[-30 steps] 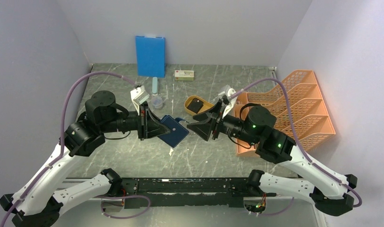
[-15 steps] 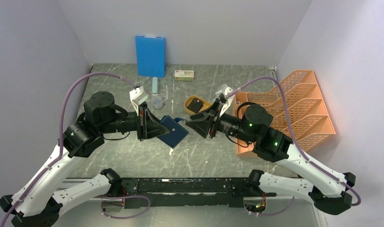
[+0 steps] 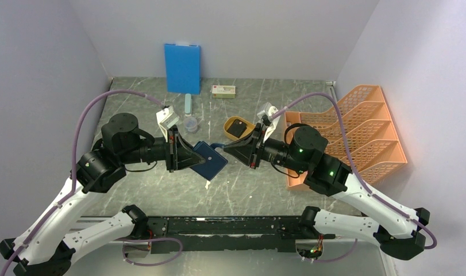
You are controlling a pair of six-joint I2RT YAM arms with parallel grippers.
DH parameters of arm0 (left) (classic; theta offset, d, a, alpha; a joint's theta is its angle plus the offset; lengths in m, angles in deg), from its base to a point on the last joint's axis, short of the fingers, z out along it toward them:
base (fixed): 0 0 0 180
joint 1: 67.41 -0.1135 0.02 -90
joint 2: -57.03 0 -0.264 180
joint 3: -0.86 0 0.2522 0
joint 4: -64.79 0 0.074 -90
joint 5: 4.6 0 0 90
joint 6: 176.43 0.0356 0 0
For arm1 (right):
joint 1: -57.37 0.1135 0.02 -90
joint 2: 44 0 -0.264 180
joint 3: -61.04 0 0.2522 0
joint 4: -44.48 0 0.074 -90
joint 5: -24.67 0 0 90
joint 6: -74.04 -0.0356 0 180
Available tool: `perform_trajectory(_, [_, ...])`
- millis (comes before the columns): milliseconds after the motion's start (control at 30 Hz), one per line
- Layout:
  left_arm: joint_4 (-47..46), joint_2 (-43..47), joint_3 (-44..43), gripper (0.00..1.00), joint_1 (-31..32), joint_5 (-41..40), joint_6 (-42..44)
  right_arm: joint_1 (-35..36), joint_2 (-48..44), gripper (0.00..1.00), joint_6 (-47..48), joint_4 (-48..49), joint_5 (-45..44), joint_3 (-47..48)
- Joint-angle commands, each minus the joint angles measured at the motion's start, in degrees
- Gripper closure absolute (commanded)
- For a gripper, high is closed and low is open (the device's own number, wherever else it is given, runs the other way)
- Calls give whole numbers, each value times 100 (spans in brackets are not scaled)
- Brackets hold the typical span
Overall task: Put the credit cards into the card holder
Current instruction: Pick up the card holder from the center of the board.
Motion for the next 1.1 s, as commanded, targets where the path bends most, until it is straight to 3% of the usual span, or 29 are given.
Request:
perform_trajectory(0, [-144,84,23,95,-19,-32,-69,-42,-20,92,-2,149,143,139])
perform_trajectory(167, [-68,71,-1,95,-19,-97,-39,-38,-63,97,10,120,162,152])
perform_trajectory(300, [-48,55,-10,95,-19,-104,-34,-35,-90,87,17,27,115,219])
perform_trajectory(700, [-53,71,12,95,-19,-103,-61,-34,-33,76,-28,73,169,205])
perform_trajectory(967, [-82,78,40,95,-19,-97,-67,-39,49,87,-8,47,184,225])
perform_trajectory(1067, [-70,78,49,95,-19,-103,-56,-41,-11,96,-28,82,138,196])
